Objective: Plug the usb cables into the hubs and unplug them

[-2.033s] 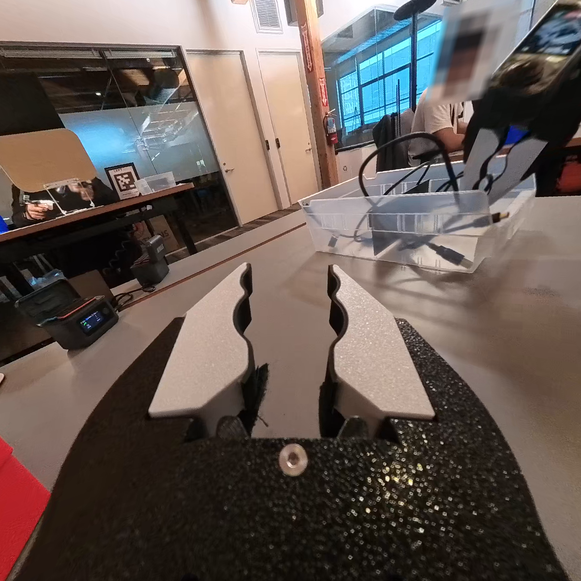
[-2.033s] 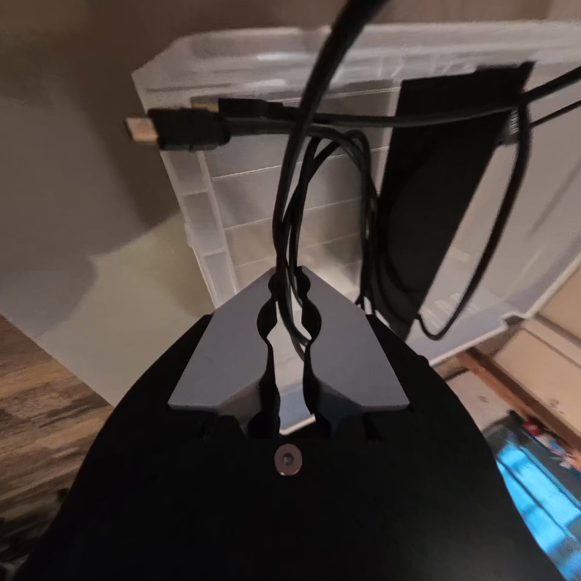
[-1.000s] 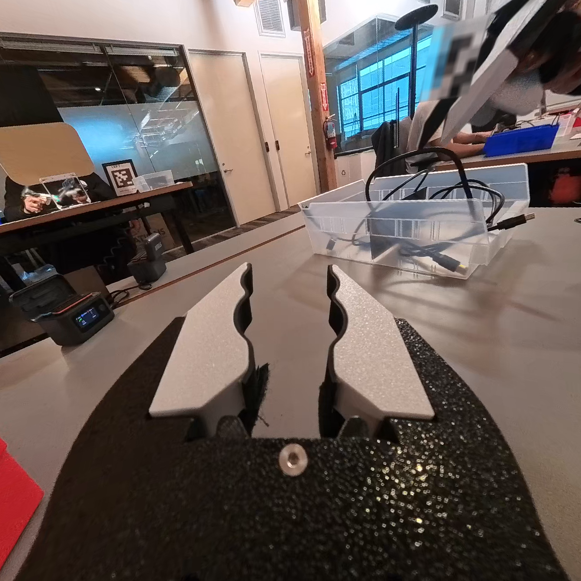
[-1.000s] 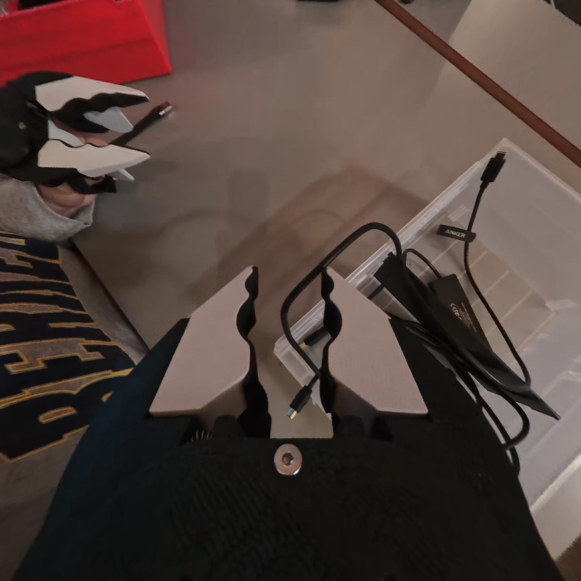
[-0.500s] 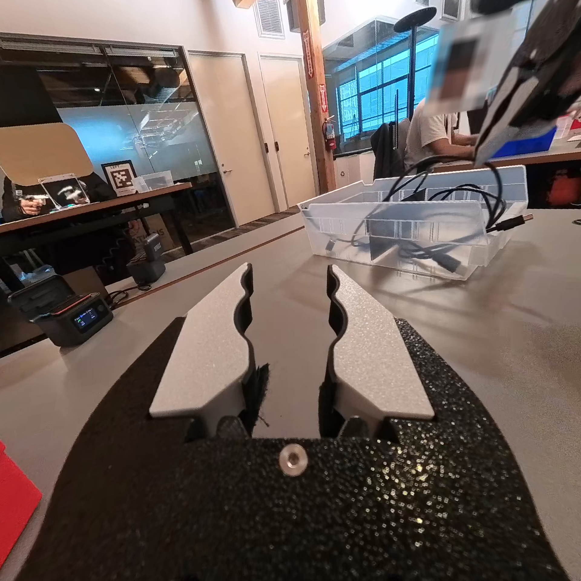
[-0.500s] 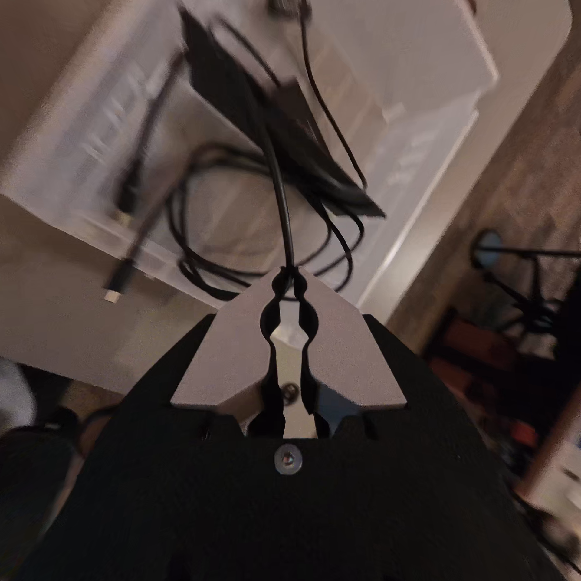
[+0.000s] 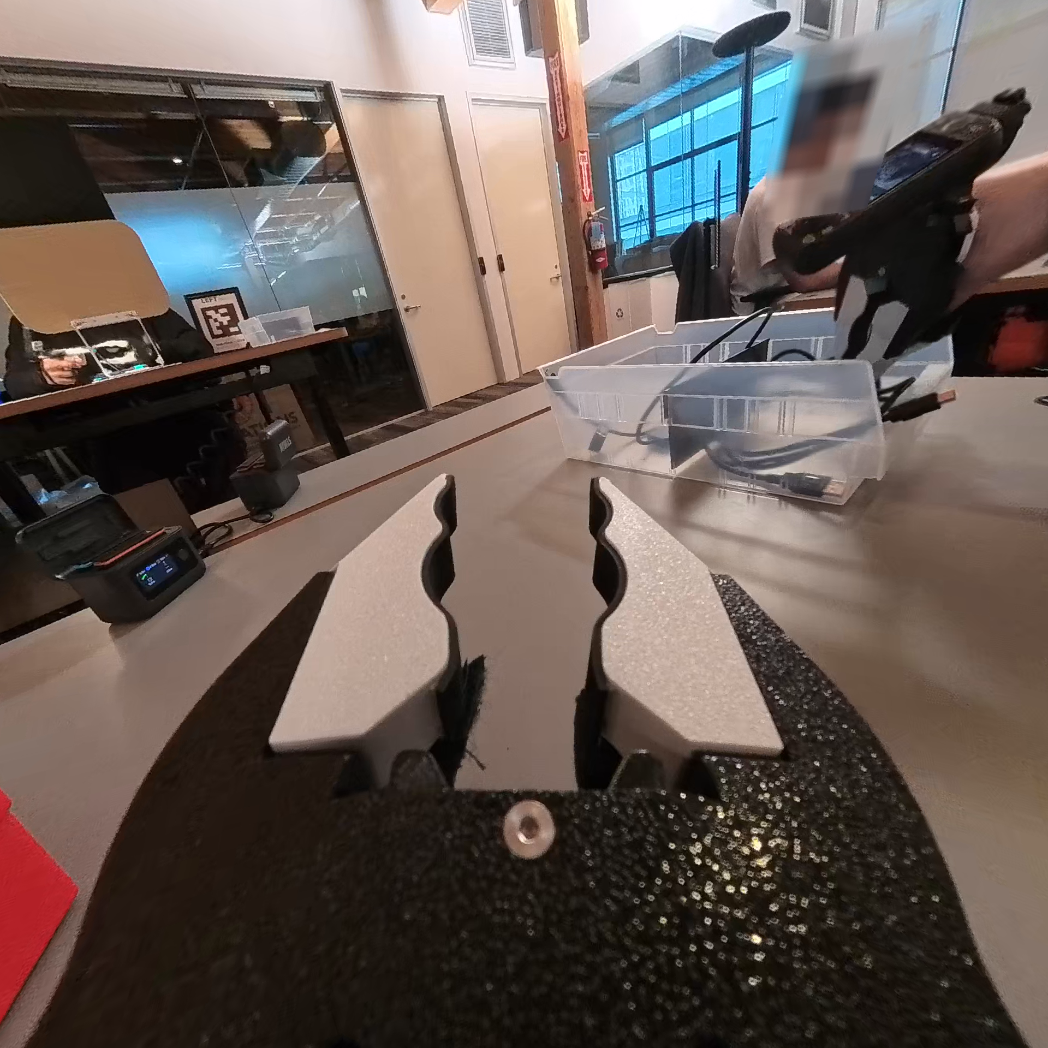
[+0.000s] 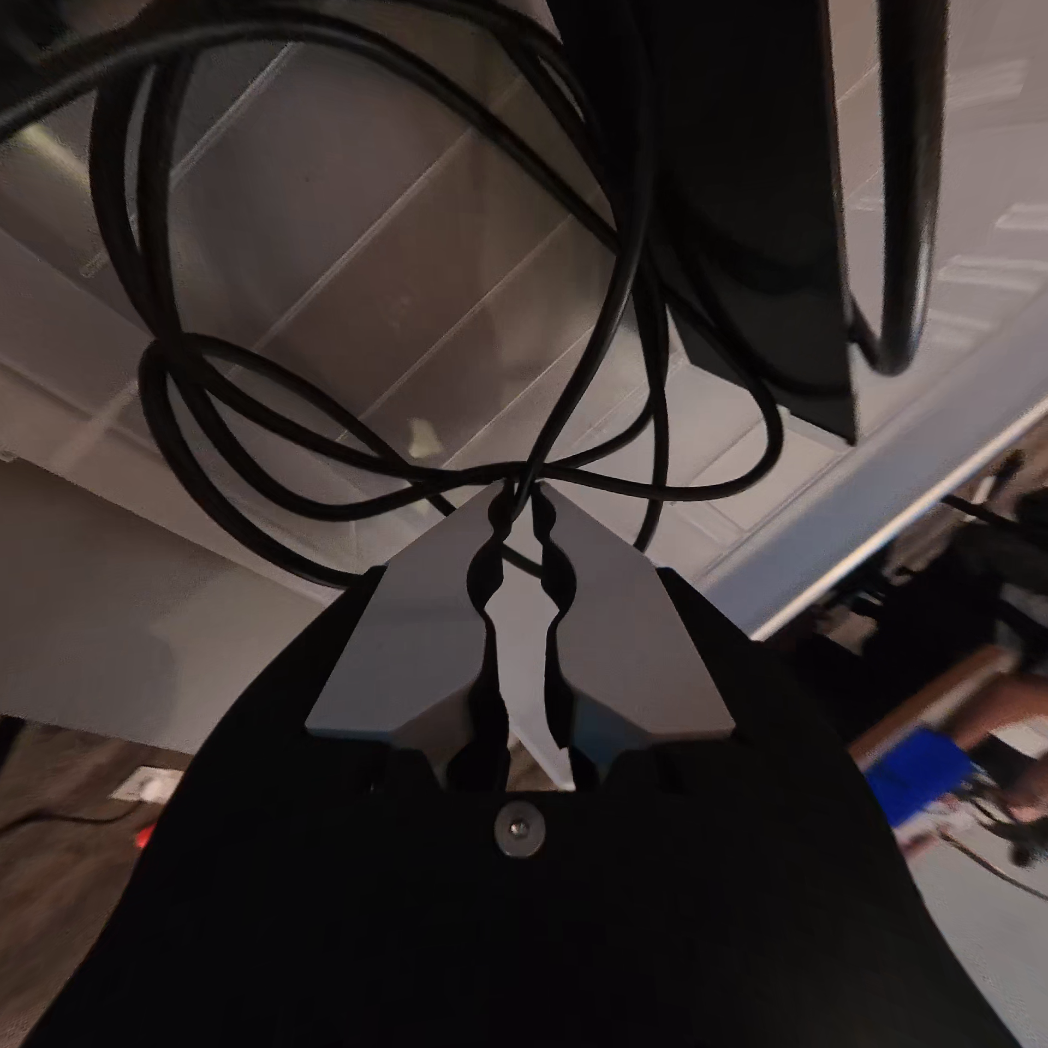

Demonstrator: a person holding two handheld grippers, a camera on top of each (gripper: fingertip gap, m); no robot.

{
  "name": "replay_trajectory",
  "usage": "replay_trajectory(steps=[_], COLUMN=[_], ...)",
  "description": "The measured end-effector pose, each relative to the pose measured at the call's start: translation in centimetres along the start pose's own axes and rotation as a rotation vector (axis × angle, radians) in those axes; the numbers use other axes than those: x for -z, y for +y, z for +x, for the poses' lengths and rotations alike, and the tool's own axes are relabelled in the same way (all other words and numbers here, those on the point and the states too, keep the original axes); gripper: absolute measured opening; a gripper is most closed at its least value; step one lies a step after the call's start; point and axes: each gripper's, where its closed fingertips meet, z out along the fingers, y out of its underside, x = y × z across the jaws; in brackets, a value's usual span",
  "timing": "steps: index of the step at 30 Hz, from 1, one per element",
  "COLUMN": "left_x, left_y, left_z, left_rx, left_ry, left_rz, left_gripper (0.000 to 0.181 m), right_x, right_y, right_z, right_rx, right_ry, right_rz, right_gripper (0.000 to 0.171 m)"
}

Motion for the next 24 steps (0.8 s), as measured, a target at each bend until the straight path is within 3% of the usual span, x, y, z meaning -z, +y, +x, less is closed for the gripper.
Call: replay_trajectory(steps=[4,9,12,14,18,24], left_x=[-0.1,-0.1,-0.1,-0.1,-0.2,-0.3], left_y=[0.0,0.2,0.3,0.3,0.3,0.4], left_z=[0.1,0.0,0.0,0.0,0.1,0.1], left_rx=[-0.001,0.000,0.002,0.002,0.002,0.007], left_ry=[0.002,0.000,0.001,0.002,0.004,0.007], left_rz=[-0.001,-0.006,-0.010,-0.010,-0.012,-0.015], left_gripper=[0.045,0.046,0.046,0.046,0.046,0.046], right_x=[0.4,6.6,10.7,11.7,11.1,8.2], right_y=[0.6,-0.4,-4.0,-5.3,-6.7,-6.2], right_z=[0.1,0.2,-4.0,-7.2,-11.2,-11.1], right_rx=[-0.069,-0.262,-0.259,-0.199,-0.145,-0.152], right_ry=[0.000,-0.002,-0.184,-0.248,-0.273,-0.181], right_rz=[0.036,0.236,0.504,0.564,0.563,0.417], right_gripper=[0.011,0.047,0.052,0.064,0.059,0.040])
